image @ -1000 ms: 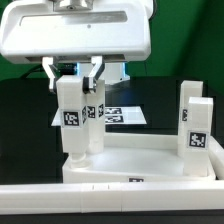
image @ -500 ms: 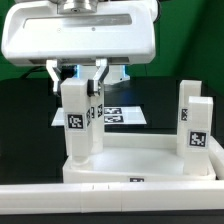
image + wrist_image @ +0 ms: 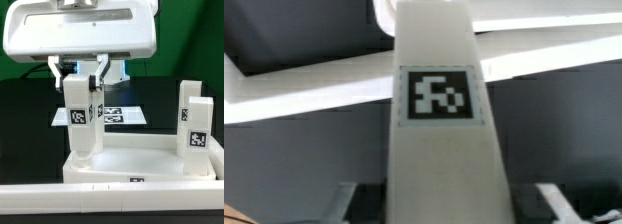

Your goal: Assemble desk

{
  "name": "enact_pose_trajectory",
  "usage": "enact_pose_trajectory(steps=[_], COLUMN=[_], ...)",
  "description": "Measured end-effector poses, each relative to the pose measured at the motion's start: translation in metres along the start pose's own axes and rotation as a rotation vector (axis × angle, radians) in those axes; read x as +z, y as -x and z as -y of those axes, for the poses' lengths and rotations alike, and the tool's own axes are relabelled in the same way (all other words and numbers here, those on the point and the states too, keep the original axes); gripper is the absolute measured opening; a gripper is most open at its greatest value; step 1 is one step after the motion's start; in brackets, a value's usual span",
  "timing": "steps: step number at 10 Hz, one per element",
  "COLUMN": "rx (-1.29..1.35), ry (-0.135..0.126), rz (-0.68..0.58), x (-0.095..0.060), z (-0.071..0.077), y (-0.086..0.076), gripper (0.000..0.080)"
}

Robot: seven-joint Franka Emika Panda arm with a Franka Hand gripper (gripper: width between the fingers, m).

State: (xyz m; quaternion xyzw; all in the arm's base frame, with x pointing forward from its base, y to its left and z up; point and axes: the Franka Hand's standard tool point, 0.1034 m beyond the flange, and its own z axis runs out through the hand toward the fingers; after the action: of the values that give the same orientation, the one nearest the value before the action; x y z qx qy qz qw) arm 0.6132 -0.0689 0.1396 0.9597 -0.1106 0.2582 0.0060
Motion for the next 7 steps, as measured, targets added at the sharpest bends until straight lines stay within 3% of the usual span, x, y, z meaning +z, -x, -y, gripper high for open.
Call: enact_pose_trajectory(steps=[4,7], rx=[0.0,-0.004], ry=[0.013,0.037], rz=[0.015,-0.051], x=[0.012,0.017], z=[-0.005,-0.003], y=[0.011,0.005], gripper=[0.0291,0.0291])
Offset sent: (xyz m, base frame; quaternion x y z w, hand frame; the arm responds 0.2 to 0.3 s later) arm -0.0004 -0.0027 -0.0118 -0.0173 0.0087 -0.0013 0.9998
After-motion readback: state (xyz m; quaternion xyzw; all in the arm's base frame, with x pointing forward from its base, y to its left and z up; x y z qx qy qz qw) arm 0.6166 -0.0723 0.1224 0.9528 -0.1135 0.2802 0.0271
